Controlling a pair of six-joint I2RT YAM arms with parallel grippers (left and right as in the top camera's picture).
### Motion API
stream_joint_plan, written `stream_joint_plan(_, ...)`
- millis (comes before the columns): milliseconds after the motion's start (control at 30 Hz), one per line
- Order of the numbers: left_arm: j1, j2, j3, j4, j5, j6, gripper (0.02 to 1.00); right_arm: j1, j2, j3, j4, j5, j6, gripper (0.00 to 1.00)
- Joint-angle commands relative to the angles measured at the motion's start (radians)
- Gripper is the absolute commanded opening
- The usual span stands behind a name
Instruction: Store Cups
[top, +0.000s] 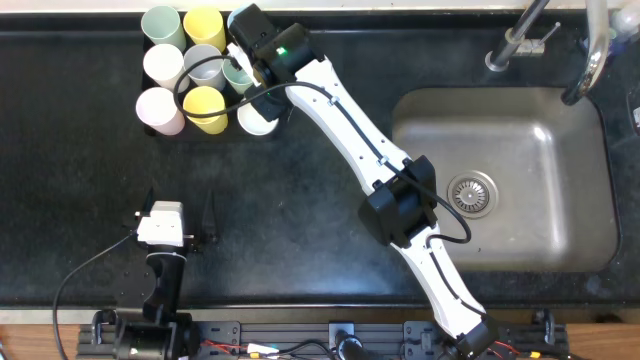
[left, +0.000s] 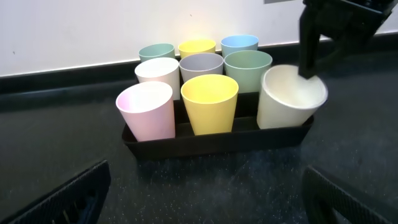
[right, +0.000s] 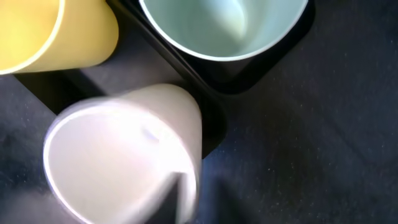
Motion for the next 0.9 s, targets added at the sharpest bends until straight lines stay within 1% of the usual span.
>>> stream_joint_plan(33, 0.006, -0.010, -0.004, 0.002, 0.010, 0.018, 0.998, 0.000, 0.006, 0.021, 0.003, -0.013, -0.006, 0.919)
stream_joint_plan(67, 0.006, -0.010, -0.004, 0.002, 0.010, 0.018, 0.998, 0.000, 0.006, 0.021, 0.003, -0.013, -0.006, 0.969)
stream_joint_plan(133, 0.006, -0.010, -0.004, 0.002, 0.010, 0.018, 1.000, 0.000, 0.006, 0.021, 0.003, -0.010, -0.006, 0.991)
stream_joint_plan(267, 0.006, -0.010, -0.004, 0.002, 0.010, 0.018, 0.998, 0.000, 0.006, 0.021, 0.000, -0.009, -0.006, 0.998)
stream_joint_plan(400, 0.006, -0.010, -0.004, 0.002, 0.010, 0.018, 0.998, -0.003, -0.020, 0.022, -0.021, 0.026, -0.005, 0.996)
stream_joint_plan(567, 0.006, -0.010, -0.004, 0.002, 0.010, 0.018, 0.998, -0.038, -0.119, 0.022, -0.045, 0.028, 0.032, 0.998)
stream_joint_plan(633, 0.006, -0.010, -0.004, 0.002, 0.010, 0.018, 0.998, -0.067, -0.182, 0.022, -0.055, 0.028, 0.040, 0.996)
stream_joint_plan(800, 0.006, -0.010, -0.004, 0.002, 0.010, 0.018, 0.998, -0.173, -0.340, 0.022, -0.119, 0.024, 0.142, 0.998)
stream_joint_plan(900, 0.006, -0.010, -0.004, 0.002, 0.010, 0.018, 0.998, -0.246, -0.419, 0.010, -0.201, 0.035, 0.143, 0.998)
